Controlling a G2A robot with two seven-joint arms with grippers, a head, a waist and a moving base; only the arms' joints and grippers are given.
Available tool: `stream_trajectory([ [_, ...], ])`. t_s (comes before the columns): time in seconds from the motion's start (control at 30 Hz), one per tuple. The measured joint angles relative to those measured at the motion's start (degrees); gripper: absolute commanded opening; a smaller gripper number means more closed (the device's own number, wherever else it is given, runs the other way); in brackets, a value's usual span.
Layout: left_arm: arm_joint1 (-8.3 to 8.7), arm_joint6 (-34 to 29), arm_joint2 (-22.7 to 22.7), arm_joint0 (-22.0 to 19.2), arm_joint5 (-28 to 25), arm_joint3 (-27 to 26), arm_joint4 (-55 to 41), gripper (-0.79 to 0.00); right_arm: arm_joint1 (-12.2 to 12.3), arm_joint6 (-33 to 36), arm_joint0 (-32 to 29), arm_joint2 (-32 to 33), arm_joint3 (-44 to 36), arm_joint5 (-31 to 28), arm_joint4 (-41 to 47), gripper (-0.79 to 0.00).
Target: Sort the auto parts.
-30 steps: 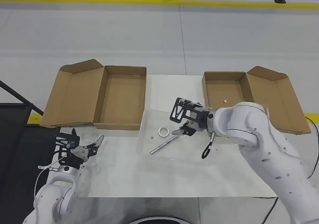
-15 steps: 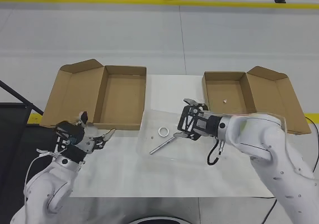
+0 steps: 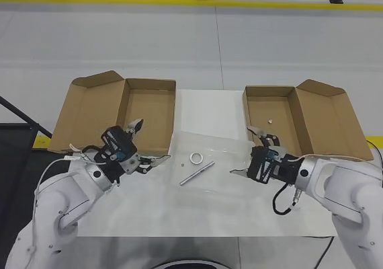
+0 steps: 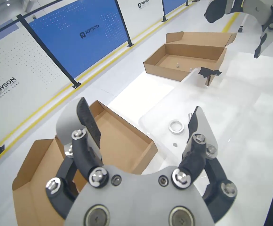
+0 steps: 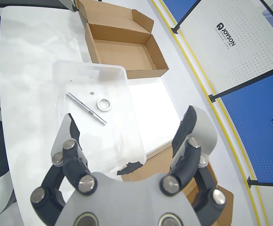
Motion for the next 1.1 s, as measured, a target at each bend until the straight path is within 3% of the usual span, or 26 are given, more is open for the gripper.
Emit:
stream_trajectory([
  [0.27, -0.09, -0.2, 0.5, 0.3, 0.2, 0.4, -0.6, 0.000, 0.0, 0.0, 0.0, 0.0, 0.0, 0.0, 0.0, 0.000],
  [0.4, -0.17, -7.3, 4.5, -2.4, 0.1, 0.8, -2.7, 0.000, 0.1, -2.4, -0.8, 0.4, 0.1, -0.8, -1.2, 0.000],
  [0.67, -0.90, -27.8, 15.4, -16.9, -2.5, 6.2, -7.7, 0.000, 1.1, -12.6, -6.0, 6.9, -0.1, -5.3, -8.1, 0.000],
  [0.97, -2.88, -51.1, 28.9, -34.5, -2.9, 18.0, -20.8, 0.000, 1.7, -19.2, -12.6, 15.6, 3.8, -2.4, -10.2, 0.000],
  [1.03, -3.11, -54.3, 30.5, -37.0, -3.0, 19.1, -22.7, 0.000, 1.8, -20.0, -13.0, 16.1, 4.2, -2.5, -10.2, 0.000],
  [1.1, -3.11, -54.3, 30.5, -36.9, -2.9, 19.1, -22.8, 0.000, 1.8, -20.1, -13.0, 16.1, 4.3, -2.6, -10.2, 0.000],
])
